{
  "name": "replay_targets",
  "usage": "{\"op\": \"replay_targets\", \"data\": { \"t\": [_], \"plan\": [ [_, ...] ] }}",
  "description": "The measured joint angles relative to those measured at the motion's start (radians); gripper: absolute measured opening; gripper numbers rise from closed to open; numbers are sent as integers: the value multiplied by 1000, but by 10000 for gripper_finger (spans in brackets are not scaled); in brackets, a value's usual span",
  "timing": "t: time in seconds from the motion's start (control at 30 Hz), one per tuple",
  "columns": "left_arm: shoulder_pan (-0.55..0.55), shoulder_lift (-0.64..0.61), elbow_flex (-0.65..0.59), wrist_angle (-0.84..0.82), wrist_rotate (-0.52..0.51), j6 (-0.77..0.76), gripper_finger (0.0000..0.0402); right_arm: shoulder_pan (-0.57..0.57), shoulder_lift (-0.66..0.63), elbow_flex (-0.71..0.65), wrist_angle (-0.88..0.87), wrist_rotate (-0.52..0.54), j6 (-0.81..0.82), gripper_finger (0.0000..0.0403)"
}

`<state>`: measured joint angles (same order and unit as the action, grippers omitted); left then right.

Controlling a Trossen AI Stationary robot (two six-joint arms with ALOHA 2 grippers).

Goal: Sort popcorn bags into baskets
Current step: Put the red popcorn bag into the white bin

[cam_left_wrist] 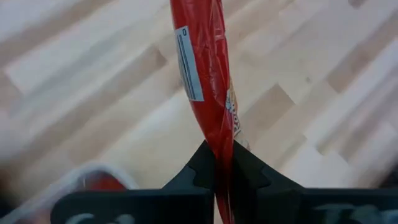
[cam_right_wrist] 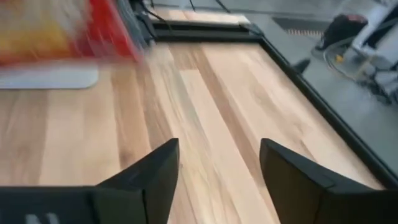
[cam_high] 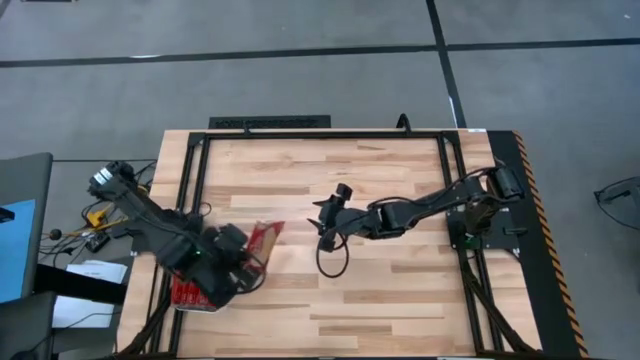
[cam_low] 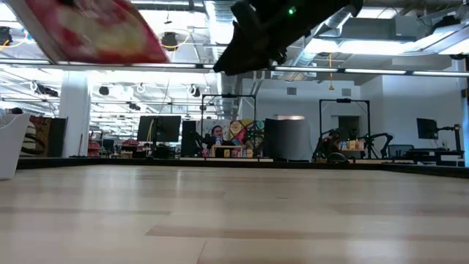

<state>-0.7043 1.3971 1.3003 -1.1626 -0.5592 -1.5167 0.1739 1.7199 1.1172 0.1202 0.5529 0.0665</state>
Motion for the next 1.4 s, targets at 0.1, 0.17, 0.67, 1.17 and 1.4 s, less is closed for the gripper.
{"op": "replay_targets", "data": {
  "t": [0.1, 0.17, 0.67, 1.17, 1.4],
  "plan": [
    [-40, 22, 99, -135, 46, -110, 3, -7, 0, 0, -44, -1, 41, 252],
    [-69, 51, 155, -227, 130, -185, 3, -13, 0, 0, -69, -2, 53, 254],
    [-162, 227, 230, -408, 463, -465, 4, -13, 0, 0, -30, -6, 65, 255],
    [-110, 240, 188, -408, 512, -419, 7, -10, 0, 0, -57, -7, 64, 255],
    [-90, 231, 188, -409, 541, -380, 6, -11, 0, 0, -83, -7, 65, 255]
  ]
}}
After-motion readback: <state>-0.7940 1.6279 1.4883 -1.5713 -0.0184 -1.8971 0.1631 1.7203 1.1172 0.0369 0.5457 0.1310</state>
